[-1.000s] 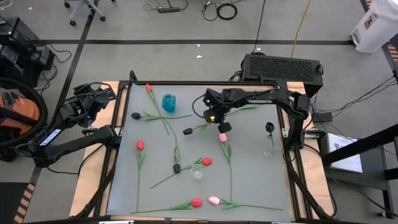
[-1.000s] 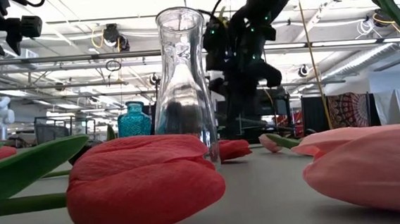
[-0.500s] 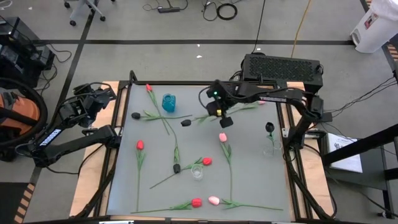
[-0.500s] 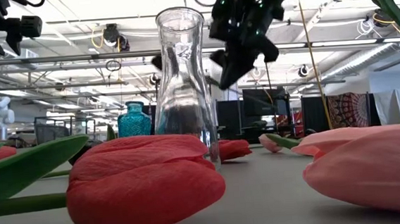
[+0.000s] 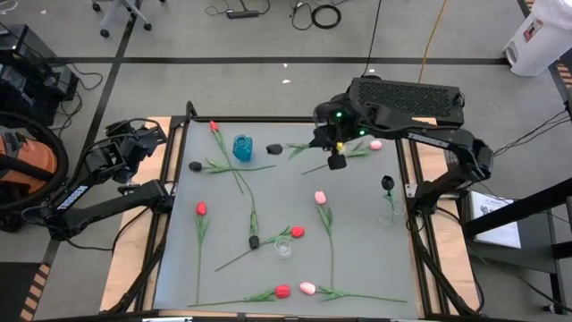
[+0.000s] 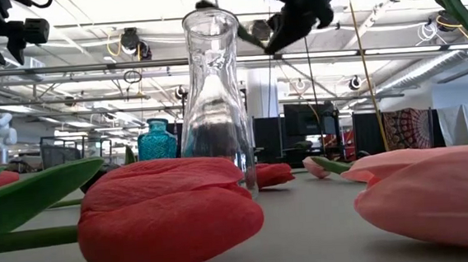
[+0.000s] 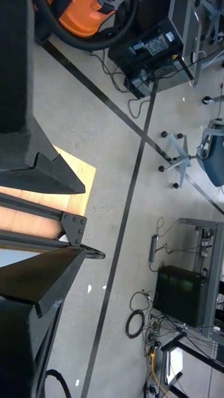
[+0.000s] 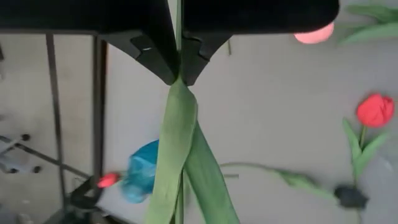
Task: Sort flowers into vase by color
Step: Put the black flower into the right transparent vase
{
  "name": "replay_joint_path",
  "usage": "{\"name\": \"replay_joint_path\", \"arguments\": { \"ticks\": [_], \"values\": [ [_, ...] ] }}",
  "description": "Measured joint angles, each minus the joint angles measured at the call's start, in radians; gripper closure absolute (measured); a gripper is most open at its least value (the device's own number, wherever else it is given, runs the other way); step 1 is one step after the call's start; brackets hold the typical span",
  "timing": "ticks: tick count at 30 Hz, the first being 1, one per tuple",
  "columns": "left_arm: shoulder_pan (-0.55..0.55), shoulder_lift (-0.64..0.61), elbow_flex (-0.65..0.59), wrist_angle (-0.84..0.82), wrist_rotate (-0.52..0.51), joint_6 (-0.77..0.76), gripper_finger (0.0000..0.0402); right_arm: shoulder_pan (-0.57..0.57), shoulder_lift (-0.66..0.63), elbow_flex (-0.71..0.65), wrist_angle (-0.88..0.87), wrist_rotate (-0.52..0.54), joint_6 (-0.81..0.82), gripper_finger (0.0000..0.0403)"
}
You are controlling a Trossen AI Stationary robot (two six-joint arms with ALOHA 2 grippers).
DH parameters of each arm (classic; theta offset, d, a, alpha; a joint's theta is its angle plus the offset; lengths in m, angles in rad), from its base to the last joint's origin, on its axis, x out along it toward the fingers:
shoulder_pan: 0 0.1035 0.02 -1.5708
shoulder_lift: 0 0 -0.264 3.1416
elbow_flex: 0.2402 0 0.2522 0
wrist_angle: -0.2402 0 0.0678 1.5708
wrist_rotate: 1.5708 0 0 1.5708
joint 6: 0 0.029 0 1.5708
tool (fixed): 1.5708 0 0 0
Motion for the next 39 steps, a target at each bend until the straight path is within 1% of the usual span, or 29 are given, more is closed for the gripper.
{"name": "replay_joint_path", "arguments": {
  "ticks": [16,30,39],
  "values": [
    [0.000,0.000,0.000,0.000,0.000,0.000,0.0245,-0.087,-0.243,0.000,-0.036,0.000,0.129,0.0402],
    [0.000,0.000,0.000,0.000,0.000,0.000,0.0245,-0.147,-0.502,0.000,-0.136,0.001,0.144,0.0402],
    [0.000,0.000,0.000,0.000,0.000,0.000,0.0245,-0.186,-0.652,0.000,-0.208,0.002,0.250,0.0403]
  ]
}}
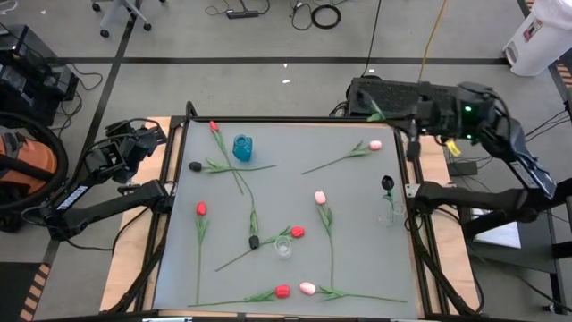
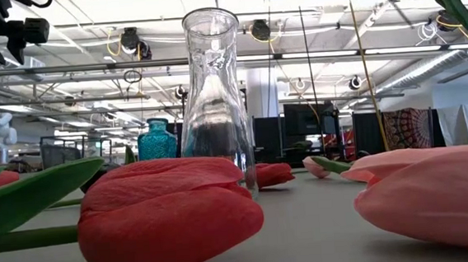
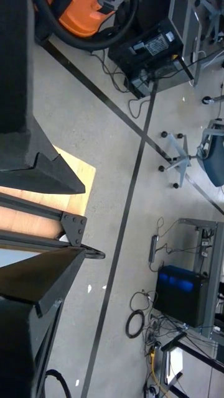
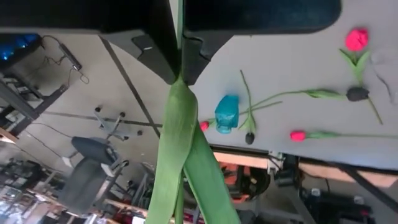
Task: Sort flowers into vase by color
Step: Put the black flower into the right transparent vase
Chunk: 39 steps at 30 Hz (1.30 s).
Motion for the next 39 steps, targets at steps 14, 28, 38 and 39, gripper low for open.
{"name": "replay_joint_path", "arguments": {
  "ticks": [14,28,38,39],
  "values": [
    [0.000,0.000,0.000,0.000,0.000,0.000,0.0245,-0.024,-0.242,0.000,-0.118,0.083,0.107,0.0403],
    [0.000,0.000,0.000,0.000,0.000,0.000,0.0245,-0.024,-0.520,-0.184,-0.063,0.125,0.305,0.0403],
    [0.000,0.000,0.000,0.000,0.000,0.000,0.0245,-0.024,-0.755,-0.508,0.174,-0.002,0.500,0.0403],
    [0.000,0.000,0.000,0.000,0.000,0.000,0.0245,-0.023,-0.776,-0.536,0.200,-0.024,0.529,0.0403]
  ]
}}
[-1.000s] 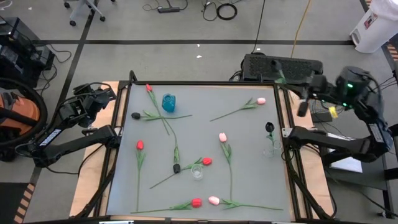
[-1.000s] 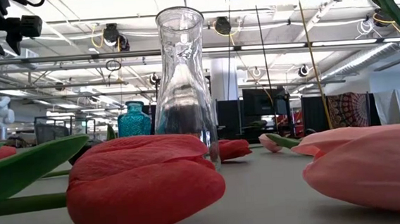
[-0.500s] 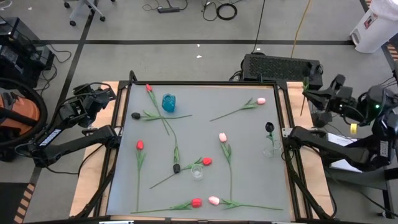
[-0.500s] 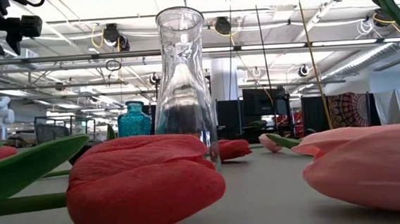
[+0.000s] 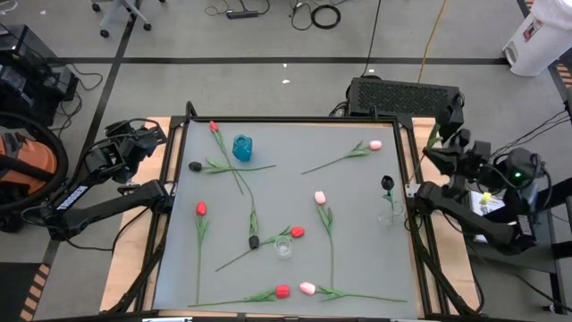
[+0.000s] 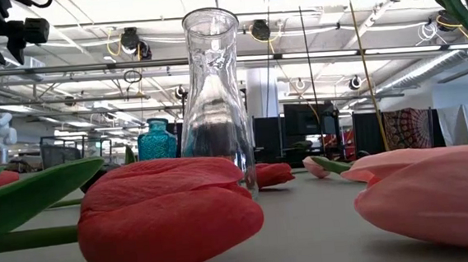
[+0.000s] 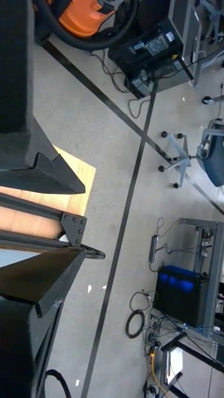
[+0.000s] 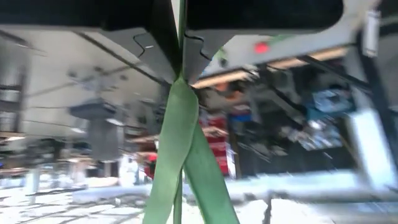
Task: Sort flowers into vase by color
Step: Put the black flower into the right transparent vase
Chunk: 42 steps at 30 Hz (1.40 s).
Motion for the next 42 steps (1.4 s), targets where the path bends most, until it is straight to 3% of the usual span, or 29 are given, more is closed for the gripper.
{"name": "replay_joint_path", "arguments": {
  "ticks": [5,17,24,42],
  "values": [
    [0.000,0.000,0.000,0.000,0.000,0.000,0.0245,0.000,-0.046,-0.091,0.032,-0.089,0.095,0.0403],
    [0.000,0.000,0.000,0.000,0.000,0.000,0.0245,0.001,-0.044,-0.130,0.024,-0.297,0.089,0.0403],
    [0.000,0.000,0.000,0.000,0.000,0.000,0.0245,0.001,-0.044,-0.130,-0.012,-0.331,0.082,0.0403],
    [0.000,0.000,0.000,0.000,0.000,0.000,0.0245,0.001,-0.044,-0.130,-0.035,-0.291,0.033,0.0403]
  ]
}}
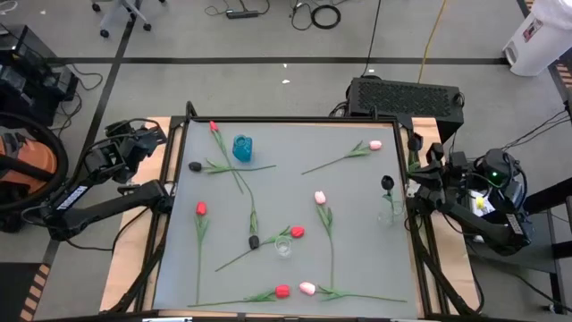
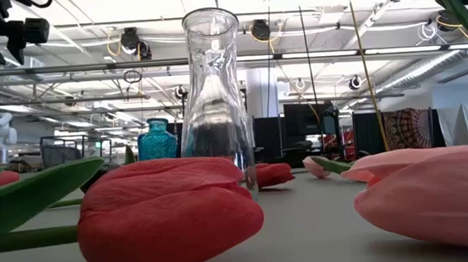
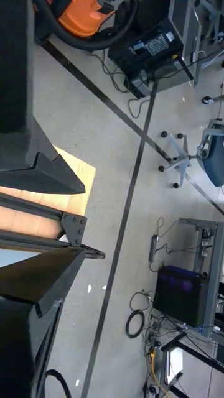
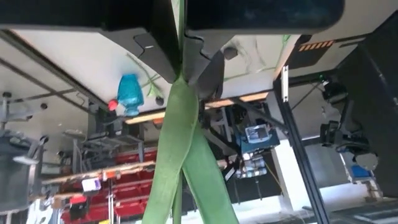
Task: Sort flowers into vase by color
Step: Put the black flower into the right transparent vase
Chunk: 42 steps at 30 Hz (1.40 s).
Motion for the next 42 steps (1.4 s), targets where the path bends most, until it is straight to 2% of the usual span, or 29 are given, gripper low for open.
{"name": "replay_joint_path", "arguments": {
  "ticks": [16,30,42],
  "values": [
    [0.000,0.000,0.000,0.000,0.000,0.000,0.0245,0.000,0.000,-0.084,0.098,0.019,0.021,0.0403],
    [0.000,0.000,0.000,0.000,0.000,0.000,0.0245,0.000,0.000,-0.084,0.036,0.016,0.023,0.0402],
    [0.000,0.000,0.000,0.000,0.000,0.000,0.0245,0.000,0.000,-0.084,0.004,0.016,0.000,0.0360]
  ]
}}
